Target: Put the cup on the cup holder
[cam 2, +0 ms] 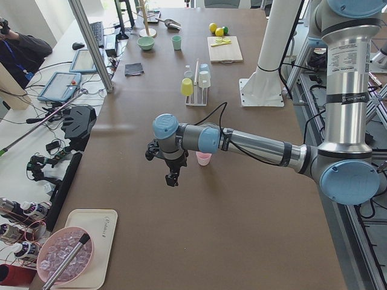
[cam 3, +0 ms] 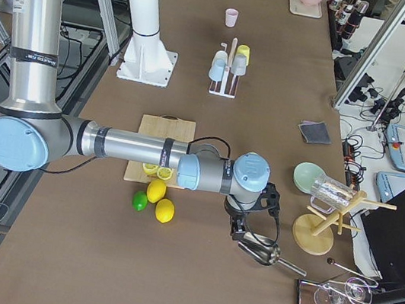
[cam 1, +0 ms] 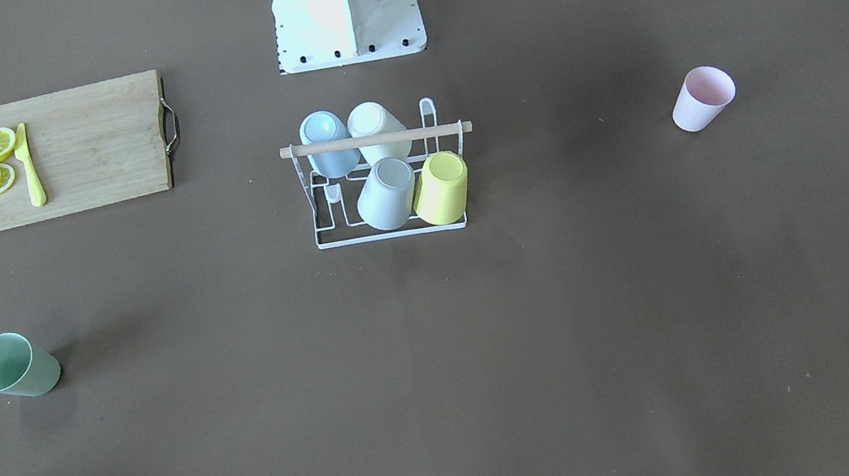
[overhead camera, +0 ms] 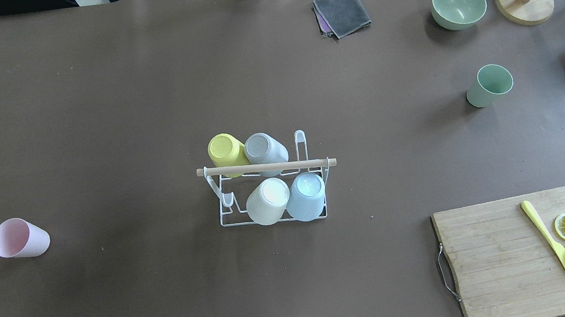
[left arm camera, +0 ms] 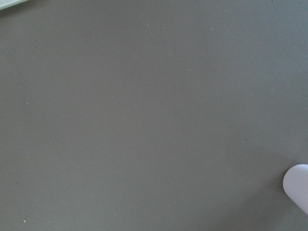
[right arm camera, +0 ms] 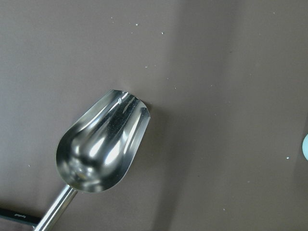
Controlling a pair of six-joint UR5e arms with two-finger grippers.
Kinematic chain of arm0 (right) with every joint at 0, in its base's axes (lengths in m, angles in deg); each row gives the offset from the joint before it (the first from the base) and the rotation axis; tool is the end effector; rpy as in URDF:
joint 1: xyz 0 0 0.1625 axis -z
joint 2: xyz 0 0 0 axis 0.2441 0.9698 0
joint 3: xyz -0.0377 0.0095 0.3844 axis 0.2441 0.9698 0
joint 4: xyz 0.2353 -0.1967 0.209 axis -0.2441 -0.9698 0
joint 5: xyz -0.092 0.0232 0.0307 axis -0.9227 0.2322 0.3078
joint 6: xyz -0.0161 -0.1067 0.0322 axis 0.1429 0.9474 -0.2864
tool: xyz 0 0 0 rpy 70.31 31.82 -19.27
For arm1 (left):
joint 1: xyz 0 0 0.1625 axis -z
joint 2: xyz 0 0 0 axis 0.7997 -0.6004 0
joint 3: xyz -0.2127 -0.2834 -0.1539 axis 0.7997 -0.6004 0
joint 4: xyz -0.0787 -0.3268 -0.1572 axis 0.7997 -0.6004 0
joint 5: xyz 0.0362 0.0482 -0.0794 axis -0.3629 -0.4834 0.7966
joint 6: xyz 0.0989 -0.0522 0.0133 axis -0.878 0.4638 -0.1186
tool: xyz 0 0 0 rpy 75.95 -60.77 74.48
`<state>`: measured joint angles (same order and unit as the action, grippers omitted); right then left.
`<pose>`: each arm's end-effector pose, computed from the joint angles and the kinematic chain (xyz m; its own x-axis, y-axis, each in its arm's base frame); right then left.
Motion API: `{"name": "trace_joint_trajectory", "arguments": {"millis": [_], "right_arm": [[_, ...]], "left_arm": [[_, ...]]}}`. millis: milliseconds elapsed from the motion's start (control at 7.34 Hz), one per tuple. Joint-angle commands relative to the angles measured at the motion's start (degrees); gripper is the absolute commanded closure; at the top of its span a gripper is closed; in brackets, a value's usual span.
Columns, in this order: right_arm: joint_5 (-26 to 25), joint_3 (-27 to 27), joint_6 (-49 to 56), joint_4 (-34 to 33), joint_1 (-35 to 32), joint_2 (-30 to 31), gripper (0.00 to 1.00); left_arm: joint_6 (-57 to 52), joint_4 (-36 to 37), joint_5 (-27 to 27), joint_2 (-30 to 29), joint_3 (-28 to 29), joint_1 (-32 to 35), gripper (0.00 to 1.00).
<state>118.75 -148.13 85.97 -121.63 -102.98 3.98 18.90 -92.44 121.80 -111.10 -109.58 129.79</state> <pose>0.0426 -0.4650 0.6107 0.6745 -0.2541 0.6932 0.1466 0.9663 0.2116 0.0437 -0.4297 0.5380 0.6666 0.3359 -0.6654 -0.2998 0.9381 0.1733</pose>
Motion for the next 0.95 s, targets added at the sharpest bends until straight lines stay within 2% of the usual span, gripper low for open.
{"name": "trace_joint_trajectory", "arguments": {"millis": [0, 408, 545, 817], "right_arm": [[2.32, -0.18, -0.86, -0.26, 1.22, -1.02, 0.0], [3.47, -0.36, -6.13, -0.43, 5.52, -4.53, 0.0], [4.26, -0.79, -7.01, -0.52, 6.66, -4.71, 0.0], [3.57, -4.82, -14.89, -0.35, 10.61, -4.71, 0.0]], "left_arm": [[-0.19, 8.46, -4.17, -4.54, -1.77, -3.64, 0.02], [-5.09, 32.15, -15.57, -18.84, -2.74, -10.31, 0.02], [-7.72, 37.8, -19.61, -22.55, -2.31, -12.86, 0.02], [-12.29, 45.2, -23.76, -27.3, -2.66, -17.16, 0.03]]}}
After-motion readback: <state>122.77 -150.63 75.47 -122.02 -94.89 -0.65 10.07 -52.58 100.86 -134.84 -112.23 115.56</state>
